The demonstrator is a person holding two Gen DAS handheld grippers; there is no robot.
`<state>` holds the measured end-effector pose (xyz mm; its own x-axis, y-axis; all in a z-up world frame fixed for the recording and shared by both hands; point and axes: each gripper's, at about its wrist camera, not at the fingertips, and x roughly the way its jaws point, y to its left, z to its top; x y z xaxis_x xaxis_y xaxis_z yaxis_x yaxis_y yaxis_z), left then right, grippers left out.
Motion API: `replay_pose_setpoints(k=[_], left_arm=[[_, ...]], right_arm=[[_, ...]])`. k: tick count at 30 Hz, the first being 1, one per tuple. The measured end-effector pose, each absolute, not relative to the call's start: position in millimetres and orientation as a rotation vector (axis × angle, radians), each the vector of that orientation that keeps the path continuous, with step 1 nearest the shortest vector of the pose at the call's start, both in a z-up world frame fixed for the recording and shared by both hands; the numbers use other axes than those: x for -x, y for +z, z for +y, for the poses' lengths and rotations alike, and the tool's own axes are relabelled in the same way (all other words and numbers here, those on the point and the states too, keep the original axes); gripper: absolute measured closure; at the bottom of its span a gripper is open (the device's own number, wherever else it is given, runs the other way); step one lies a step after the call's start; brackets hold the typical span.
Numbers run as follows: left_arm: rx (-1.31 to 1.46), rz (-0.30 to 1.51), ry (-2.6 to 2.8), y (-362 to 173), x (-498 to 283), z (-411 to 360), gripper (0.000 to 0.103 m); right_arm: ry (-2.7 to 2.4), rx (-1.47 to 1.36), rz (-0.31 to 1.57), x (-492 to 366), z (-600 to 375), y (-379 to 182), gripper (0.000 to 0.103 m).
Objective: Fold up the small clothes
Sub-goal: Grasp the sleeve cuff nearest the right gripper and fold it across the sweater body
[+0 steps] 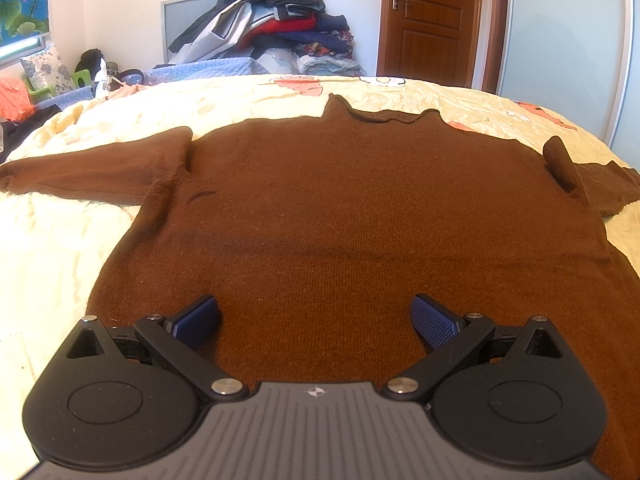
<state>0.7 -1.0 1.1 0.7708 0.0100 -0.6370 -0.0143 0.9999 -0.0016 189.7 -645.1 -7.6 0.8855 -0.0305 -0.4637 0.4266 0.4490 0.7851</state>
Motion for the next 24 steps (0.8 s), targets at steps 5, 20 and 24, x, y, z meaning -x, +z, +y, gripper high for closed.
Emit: replay_pose_setpoints(k=[5,20,24], left_arm=[[0.008,0.69,0.013,1,0,-1,0.0],[0.017,0.688,0.009,1,-2,-3,0.0],[0.007,0.691,0.012,1,-2,-5,0.0]], right_arm=[[-0.25,-1.04,0.43,-204,-649,-2,0.015],[0.009,-0.765,0.379,-189,-522,49,0.09],[0.384,-0.591,0.429,-173,-367,72,0.089]])
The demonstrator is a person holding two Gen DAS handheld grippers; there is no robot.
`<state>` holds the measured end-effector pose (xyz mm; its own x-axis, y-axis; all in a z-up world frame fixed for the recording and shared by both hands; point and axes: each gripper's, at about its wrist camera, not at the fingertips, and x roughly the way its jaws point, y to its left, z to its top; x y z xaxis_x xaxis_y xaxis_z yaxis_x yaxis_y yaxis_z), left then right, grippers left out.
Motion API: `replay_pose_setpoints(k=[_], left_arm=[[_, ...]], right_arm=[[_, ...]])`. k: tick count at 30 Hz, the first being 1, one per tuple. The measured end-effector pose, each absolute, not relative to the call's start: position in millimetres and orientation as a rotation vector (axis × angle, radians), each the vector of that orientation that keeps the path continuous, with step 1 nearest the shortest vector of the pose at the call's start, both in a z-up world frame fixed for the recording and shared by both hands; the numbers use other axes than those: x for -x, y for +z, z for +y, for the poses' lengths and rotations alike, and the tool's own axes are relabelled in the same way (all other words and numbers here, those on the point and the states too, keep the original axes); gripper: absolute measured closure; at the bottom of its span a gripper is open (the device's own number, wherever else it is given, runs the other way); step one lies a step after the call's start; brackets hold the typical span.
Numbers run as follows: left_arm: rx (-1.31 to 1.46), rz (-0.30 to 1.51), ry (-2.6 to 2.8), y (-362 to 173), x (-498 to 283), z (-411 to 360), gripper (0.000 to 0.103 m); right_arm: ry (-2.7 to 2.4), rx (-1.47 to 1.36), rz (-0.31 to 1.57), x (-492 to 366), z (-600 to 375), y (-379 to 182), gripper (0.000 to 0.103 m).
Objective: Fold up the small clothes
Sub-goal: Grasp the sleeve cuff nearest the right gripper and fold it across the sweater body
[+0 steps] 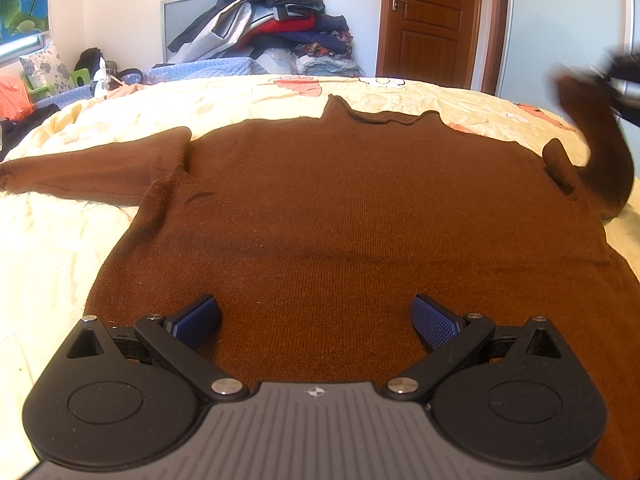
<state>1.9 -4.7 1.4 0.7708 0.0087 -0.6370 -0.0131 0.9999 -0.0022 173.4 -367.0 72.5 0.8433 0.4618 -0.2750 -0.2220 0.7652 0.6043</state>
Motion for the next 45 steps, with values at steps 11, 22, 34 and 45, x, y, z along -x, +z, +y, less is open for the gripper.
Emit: replay_pose_setpoints(k=[11,22,34,45], left_arm=[[0.454,0.657,-0.166,24,-2,55,0.0],[0.733,0.839,-0.276,7,-148,29,0.028],[0.078,0.637,-0.036,62,-162,-8,0.098],[0.066,0.732,0.2,17,-163,76,0.098]], right_arm=[[0.468,-0.699,0.535,-98,-269,22,0.025],[0.429,-0.686,0.538,-82,-289,-21,0.016],[0.449,-0.702,0.516,-81,-290,-25,0.013],[0.463,-0.685,0.52,-84,-287,-25,0.008]])
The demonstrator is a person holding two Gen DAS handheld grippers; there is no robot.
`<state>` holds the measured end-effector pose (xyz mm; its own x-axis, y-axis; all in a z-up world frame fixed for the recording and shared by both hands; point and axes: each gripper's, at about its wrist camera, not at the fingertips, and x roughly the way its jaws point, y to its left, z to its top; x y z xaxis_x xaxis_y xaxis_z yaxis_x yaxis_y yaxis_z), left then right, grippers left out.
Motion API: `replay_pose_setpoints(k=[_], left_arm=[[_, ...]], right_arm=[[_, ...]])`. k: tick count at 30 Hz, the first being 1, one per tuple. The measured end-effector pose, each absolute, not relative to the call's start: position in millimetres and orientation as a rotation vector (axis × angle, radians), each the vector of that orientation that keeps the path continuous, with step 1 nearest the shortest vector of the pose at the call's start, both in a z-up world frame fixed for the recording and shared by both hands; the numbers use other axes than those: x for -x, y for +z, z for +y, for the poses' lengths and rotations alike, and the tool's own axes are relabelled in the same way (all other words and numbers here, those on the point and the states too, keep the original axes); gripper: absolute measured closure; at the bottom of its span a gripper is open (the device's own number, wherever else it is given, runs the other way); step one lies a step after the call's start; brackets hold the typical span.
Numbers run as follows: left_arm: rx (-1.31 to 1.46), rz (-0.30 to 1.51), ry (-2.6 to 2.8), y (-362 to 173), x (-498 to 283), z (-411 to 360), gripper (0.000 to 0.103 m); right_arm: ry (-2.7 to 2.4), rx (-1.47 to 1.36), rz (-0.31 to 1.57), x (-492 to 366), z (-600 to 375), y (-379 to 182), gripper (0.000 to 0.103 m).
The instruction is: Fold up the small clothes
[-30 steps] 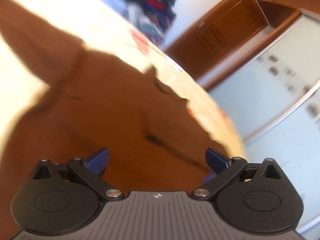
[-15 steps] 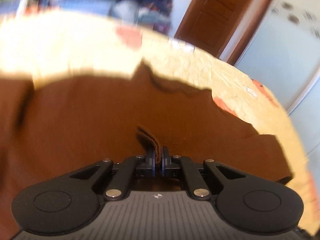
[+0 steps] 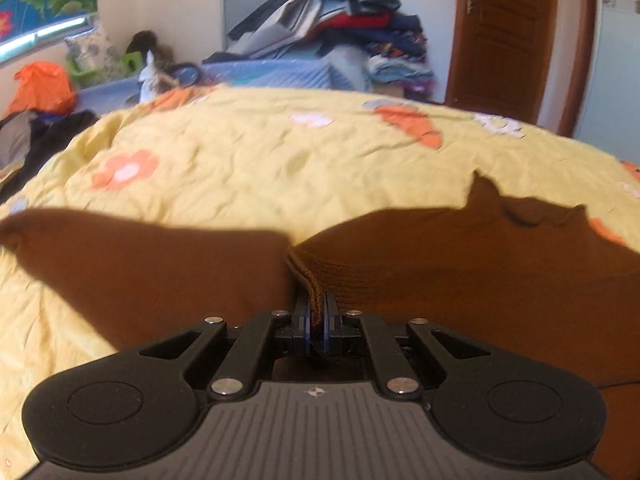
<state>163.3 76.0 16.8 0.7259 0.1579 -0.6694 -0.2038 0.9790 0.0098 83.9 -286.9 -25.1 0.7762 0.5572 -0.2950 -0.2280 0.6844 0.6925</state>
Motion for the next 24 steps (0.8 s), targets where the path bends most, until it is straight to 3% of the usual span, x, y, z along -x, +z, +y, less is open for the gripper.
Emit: replay_pose_setpoints(k=[8,15,19,21,24], left_arm=[[0.062,0.707,0.193,37,-143,79,0.098],[0.053,0.731,0.205,24,-138,95,0.098],[-0.025,0.752,0.201,32,-134,83,0.098],[-0.043,0.719,0.206,48,-119,74,0.097],[-0.029,0.6,0.172,68,-97,52,0.095]], right_arm=[[0.464,-0.676,0.523,-86,-285,-24,0.007],[0.466,-0.652,0.534,-87,-283,-23,0.005],[0.455,-0.585,0.477,-85,-285,4,0.004],[0.457,-0.58,0.433,-97,-292,24,0.0],[0.39,-0.519,0.525,-148,-294,35,0.0]])
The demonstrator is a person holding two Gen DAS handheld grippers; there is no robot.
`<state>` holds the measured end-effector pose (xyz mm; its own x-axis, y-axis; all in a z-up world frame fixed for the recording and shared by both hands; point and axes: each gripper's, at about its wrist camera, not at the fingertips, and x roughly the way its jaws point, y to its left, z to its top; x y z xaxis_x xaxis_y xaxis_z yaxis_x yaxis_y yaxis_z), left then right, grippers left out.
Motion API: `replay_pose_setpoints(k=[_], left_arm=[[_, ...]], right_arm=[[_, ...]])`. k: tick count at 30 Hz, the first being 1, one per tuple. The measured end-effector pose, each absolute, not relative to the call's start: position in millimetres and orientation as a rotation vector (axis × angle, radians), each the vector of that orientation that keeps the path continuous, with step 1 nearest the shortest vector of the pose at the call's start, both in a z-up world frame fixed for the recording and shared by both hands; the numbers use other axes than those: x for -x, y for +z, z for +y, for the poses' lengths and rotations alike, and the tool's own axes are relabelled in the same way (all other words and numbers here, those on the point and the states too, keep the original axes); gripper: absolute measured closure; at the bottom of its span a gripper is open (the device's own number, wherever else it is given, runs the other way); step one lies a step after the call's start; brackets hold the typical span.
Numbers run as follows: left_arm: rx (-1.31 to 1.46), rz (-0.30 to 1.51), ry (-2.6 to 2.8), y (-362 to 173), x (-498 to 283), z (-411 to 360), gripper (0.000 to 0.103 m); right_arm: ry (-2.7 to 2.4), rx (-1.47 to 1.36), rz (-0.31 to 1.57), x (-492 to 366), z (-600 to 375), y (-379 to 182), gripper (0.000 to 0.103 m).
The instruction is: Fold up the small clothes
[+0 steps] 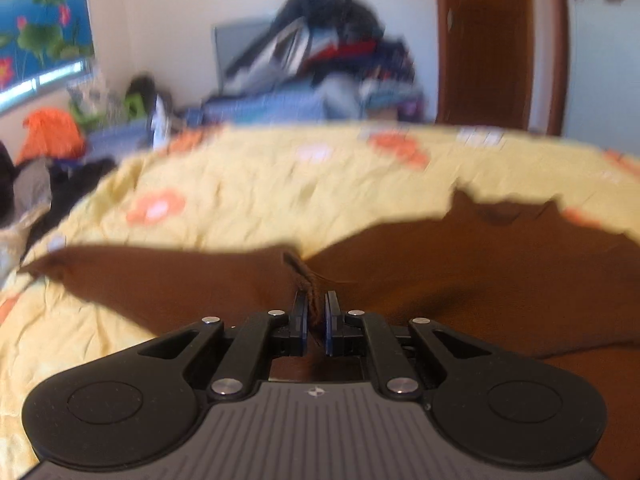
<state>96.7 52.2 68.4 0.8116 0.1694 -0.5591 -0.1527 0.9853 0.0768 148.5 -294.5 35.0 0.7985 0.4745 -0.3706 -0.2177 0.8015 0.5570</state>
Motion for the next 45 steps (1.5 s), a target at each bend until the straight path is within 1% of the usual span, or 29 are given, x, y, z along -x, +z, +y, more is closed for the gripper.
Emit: replay_pose_setpoints(k=[1,2,3,4,5,6,7,8,9,10,13,14,16,17,18,20,21,24,27,31,35,36,40,42,43,45], left_arm=[[-0.009,0.58,0.127,72,-95,45,0.093],[0.008,0.578,0.058,72,-98,37,0.087],[0.017,0.594,0.005,68,-105,29,0.078],[0.025,0.617,-0.025,62,-113,23,0.073],[0.032,0.652,-0.041,53,-123,20,0.063],[0.045,0.704,-0.048,41,-134,19,0.058],[0.069,0.759,-0.04,29,-145,23,0.058],[0.072,0.723,-0.042,22,-146,28,0.056],[0.052,0.698,-0.047,18,-145,31,0.054],[0.032,0.681,-0.052,15,-143,34,0.054],[-0.001,0.66,-0.078,16,-132,42,0.054],[0.012,0.641,-0.073,20,-124,48,0.053],[0.066,0.566,-0.05,32,-104,68,0.046],[0.102,0.519,-0.049,39,-90,83,0.033],[0.13,0.474,-0.037,44,-77,100,0.017],[0.156,0.399,0.045,54,-55,135,0.003],[0.161,0.38,0.096,57,-48,153,0.002],[0.257,0.386,0.247,59,-41,218,0.002],[0.496,0.383,0.35,55,-35,286,0.002],[0.805,0.345,0.461,32,-27,365,0.002],[1.11,0.293,0.412,4,-34,419,0.003],[1.152,0.288,0.414,-1,-39,427,0.004],[1.123,0.276,0.427,-3,-68,434,0.009],[1.095,0.295,0.434,-3,-87,436,0.017],[1.066,0.312,0.45,-3,-97,437,0.023],[1.004,0.357,0.474,-4,-113,437,0.057]], right_arm=[[0.356,-0.47,0.575,-167,-291,32,0.0],[0.318,-0.415,0.621,-184,-286,27,0.0],[0.295,-0.368,0.667,-198,-282,20,0.0],[0.273,-0.325,0.714,-210,-279,11,0.0],[0.24,-0.261,0.725,-216,-277,4,0.0],[0.228,-0.169,0.687,-214,-273,-1,0.0],[0.186,-0.071,0.687,-214,-270,-6,0.0],[0.149,-0.009,0.68,-213,-271,-10,0.0],[0.145,-0.041,0.675,-212,-277,-9,0.0],[0.143,-0.062,0.671,-212,-282,-10,0.0],[0.118,0.039,0.687,-214,-266,-13,0.0],[0.117,0.035,0.687,-215,-266,-14,0.0],[0.122,0.016,0.686,-214,-269,-13,0.0],[0.122,0.019,0.685,-214,-269,-12,0.0],[0.12,0.022,0.684,-214,-268,-12,0.0],[0.121,0.018,0.683,-214,-269,-12,0.0],[0.12,0.018,0.682,-214,-269,-11,0.0],[0.12,0.016,0.68,-215,-269,-11,0.0],[0.121,0.012,0.678,-215,-269,-11,0.0],[0.123,0.008,0.676,-215,-270,-11,0.0],[0.125,0.002,0.674,-214,-271,-10,0.0],[0.125,0.004,0.674,-214,-270,-10,0.0],[0.124,0.002,0.674,-214,-271,-10,0.0],[0.124,0.002,0.673,-214,-271,-10,0.0],[0.124,0.002,0.673,-215,-271,-10,0.0],[0.125,0.001,0.673,-215,-271,-10,0.0]])
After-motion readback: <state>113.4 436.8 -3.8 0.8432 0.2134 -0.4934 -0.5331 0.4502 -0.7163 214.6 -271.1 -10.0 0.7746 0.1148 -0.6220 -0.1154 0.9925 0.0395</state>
